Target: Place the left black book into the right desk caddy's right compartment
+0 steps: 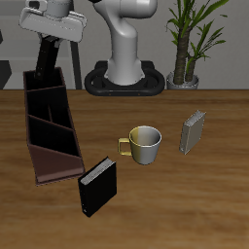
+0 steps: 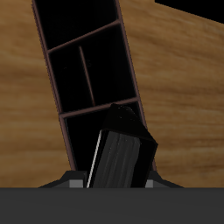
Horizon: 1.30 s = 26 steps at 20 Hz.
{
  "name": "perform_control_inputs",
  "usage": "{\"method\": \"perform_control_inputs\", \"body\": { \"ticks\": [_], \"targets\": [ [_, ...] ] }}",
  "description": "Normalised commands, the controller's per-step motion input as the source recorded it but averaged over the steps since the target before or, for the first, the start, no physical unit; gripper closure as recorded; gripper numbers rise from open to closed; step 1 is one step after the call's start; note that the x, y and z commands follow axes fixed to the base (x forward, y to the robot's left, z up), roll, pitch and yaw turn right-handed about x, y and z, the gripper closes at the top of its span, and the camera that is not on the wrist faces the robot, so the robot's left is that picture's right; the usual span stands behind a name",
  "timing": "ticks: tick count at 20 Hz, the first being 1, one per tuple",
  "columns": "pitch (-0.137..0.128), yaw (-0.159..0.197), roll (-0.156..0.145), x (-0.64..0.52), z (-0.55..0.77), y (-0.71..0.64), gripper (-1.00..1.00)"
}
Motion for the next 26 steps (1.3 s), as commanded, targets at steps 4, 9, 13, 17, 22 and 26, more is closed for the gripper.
{"method": "perform_control_inputs", "body": {
  "ticks": [4,9,13,17,22,26],
  "targets": [
    [0.026,-0.059,-0.054,-0.05,-0.10,-0.26,1.00],
    [-0.008,-0.008,-0.019,-0.04,-0.07,-0.07,1.00],
    [0.004,-0.007,0.001,0.03,-0.06,-0.01,1.00],
    [0.003,-0.003,0.000,0.04,-0.06,-0.01,1.00],
    [0.030,-0.006,-0.006,0.11,-0.17,-0.04,1.00],
    [0.031,-0.025,-0.009,0.07,-0.22,-0.01,1.00]
  ]
}}
